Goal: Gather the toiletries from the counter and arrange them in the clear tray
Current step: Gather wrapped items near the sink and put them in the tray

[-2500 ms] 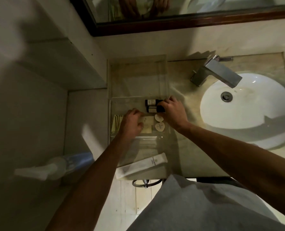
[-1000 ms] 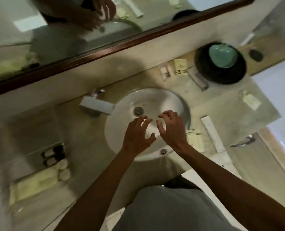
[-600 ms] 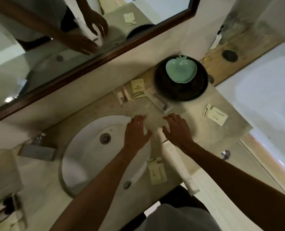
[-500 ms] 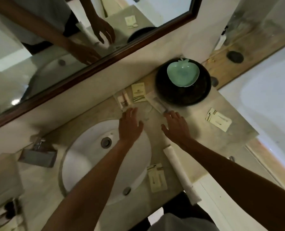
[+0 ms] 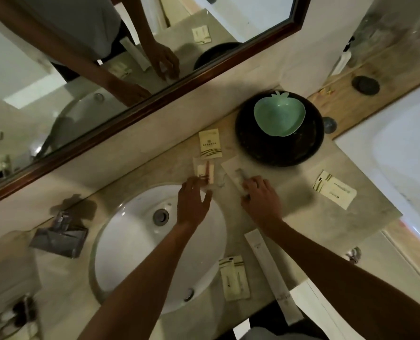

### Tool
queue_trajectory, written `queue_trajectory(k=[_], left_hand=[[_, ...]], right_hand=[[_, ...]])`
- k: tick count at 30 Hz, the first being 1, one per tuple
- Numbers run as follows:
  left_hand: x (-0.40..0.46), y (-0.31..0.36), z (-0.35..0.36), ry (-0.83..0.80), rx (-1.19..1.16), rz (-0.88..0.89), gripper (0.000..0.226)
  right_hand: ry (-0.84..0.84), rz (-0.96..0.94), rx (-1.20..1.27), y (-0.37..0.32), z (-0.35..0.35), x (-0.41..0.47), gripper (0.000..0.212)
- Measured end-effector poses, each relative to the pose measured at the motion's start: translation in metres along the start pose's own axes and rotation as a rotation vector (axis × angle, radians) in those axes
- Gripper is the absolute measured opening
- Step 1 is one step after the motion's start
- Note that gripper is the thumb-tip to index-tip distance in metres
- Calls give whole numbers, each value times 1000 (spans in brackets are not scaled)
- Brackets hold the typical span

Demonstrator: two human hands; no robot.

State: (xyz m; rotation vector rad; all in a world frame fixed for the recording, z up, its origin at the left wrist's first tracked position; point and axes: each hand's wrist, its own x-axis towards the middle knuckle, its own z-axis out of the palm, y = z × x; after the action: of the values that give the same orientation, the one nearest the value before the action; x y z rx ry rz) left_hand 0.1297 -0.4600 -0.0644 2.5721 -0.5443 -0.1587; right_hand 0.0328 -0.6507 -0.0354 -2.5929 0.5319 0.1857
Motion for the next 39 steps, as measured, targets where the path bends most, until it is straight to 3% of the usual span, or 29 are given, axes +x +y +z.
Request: queue_trajectory(k=[2, 6, 10, 15, 20, 24, 27, 30, 39], left_hand=[[10, 11, -2, 53, -62, -72, 40], [38, 27, -1, -35, -12, -286, 62], [52, 32, 1, -56, 0, -361, 71], [62, 18, 1, -112, -64, -369, 67], [69, 11, -10, -94, -118, -338, 40], [68, 19, -28, 69, 33, -114, 23], [66, 13, -29, -151, 265, 150, 47], [62, 5, -26, -272, 183, 101, 77], [67, -5, -22, -382, 210, 96, 92]], right_hand=[[-6, -6, -47, -2, 1, -3, 51], [68, -174, -171, 4, -7, 11, 51], [-67, -458, -513, 28, -38, 50, 83], [-260, -767, -897, 34, -80, 90, 98], [-395, -962, -883, 17, -65, 102, 86], [-395, -968, -826, 9, -55, 98, 73], [-330, -898, -815, 11, -54, 88, 67], [-270, -830, -786, 19, -51, 78, 72], [-314, -658, -608, 39, -38, 59, 71]])
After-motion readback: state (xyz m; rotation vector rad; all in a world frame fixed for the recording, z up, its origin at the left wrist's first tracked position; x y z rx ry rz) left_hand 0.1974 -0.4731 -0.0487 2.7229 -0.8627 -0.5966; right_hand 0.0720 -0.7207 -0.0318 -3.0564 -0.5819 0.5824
